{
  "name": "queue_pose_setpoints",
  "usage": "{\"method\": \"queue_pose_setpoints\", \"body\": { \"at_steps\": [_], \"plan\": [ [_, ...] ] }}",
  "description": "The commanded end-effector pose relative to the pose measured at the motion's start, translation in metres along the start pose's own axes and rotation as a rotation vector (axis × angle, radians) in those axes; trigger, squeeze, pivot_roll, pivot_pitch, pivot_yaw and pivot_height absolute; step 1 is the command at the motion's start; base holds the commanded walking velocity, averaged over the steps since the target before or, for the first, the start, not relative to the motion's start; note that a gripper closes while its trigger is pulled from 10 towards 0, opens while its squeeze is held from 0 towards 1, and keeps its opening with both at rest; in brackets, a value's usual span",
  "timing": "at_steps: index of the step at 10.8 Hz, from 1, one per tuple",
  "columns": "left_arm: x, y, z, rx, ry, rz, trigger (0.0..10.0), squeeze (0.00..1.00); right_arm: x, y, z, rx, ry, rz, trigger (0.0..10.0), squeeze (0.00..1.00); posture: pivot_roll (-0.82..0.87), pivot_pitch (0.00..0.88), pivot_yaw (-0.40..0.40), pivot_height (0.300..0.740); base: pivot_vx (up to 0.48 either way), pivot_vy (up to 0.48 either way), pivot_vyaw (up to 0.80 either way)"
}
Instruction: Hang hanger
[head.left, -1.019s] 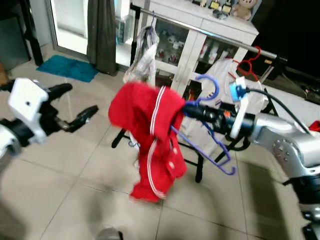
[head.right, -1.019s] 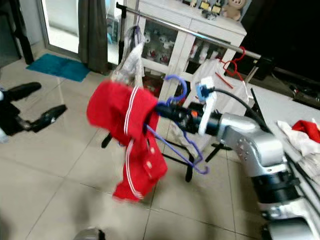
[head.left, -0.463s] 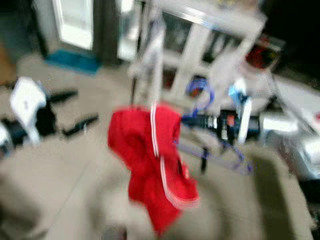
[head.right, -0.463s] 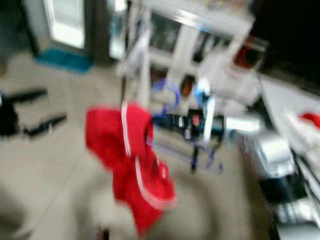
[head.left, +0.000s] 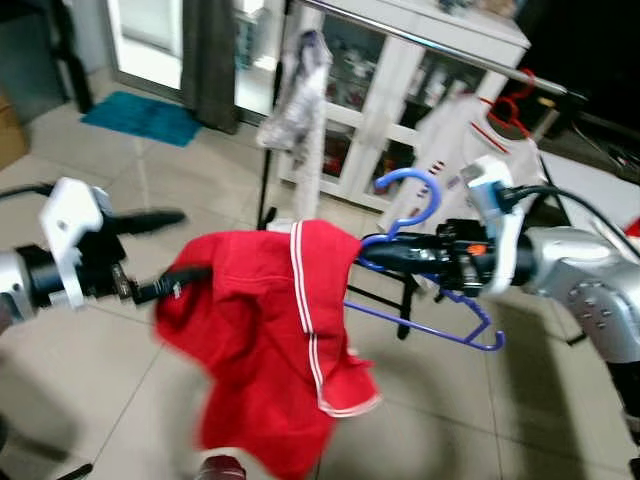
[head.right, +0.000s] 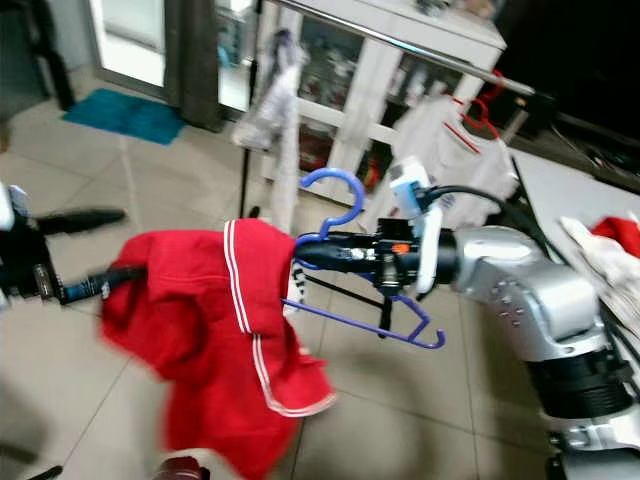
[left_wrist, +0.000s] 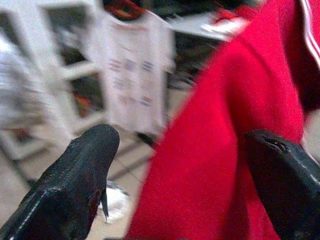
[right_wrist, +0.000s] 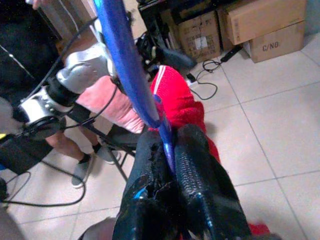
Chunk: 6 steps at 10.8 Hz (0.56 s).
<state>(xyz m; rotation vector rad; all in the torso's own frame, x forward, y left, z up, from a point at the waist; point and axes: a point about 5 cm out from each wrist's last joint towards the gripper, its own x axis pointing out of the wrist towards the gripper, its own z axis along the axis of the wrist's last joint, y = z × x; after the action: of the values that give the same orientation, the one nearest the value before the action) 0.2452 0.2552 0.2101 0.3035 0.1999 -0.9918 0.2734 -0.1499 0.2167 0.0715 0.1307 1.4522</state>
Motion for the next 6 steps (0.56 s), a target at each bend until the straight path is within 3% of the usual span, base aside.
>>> {"method": "queue_pose_setpoints", "body": {
  "at_steps": [1,3,4,5,6],
  "plan": [
    [0.001,-0.004,-0.003,0.002,0.025,-0.073,10.0,0.00,-0.008,0.003,0.011,-0.033,-0.029,0.010,10.0,0.00,0.08,0.000,-0.164,0.740,0.000,0.000,0.00],
    [-0.002,-0.009,-0.004,-0.028,0.032,-0.132,10.0,0.00,-0.010,0.003,0.013,-0.034,-0.033,0.014,10.0,0.00,0.08,0.000,-0.154,0.740,0.000,0.000,0.00],
    [-0.005,-0.008,-0.003,-0.037,0.023,-0.129,4.6,0.00,-0.011,0.003,0.014,-0.034,-0.040,0.016,10.0,0.00,0.08,0.000,-0.154,0.740,0.000,0.000,0.00],
    [-0.007,-0.007,-0.002,-0.039,0.020,-0.136,0.0,0.00,-0.012,0.004,0.015,-0.032,-0.042,0.022,10.0,0.00,0.08,0.000,-0.155,0.740,0.000,0.000,0.00],
    [-0.009,-0.007,-0.001,-0.041,0.016,-0.141,0.0,0.00,-0.013,0.003,0.015,-0.031,-0.041,0.025,10.0,0.00,0.08,0.000,-0.155,0.740,0.000,0.000,0.00]
  ]
}}
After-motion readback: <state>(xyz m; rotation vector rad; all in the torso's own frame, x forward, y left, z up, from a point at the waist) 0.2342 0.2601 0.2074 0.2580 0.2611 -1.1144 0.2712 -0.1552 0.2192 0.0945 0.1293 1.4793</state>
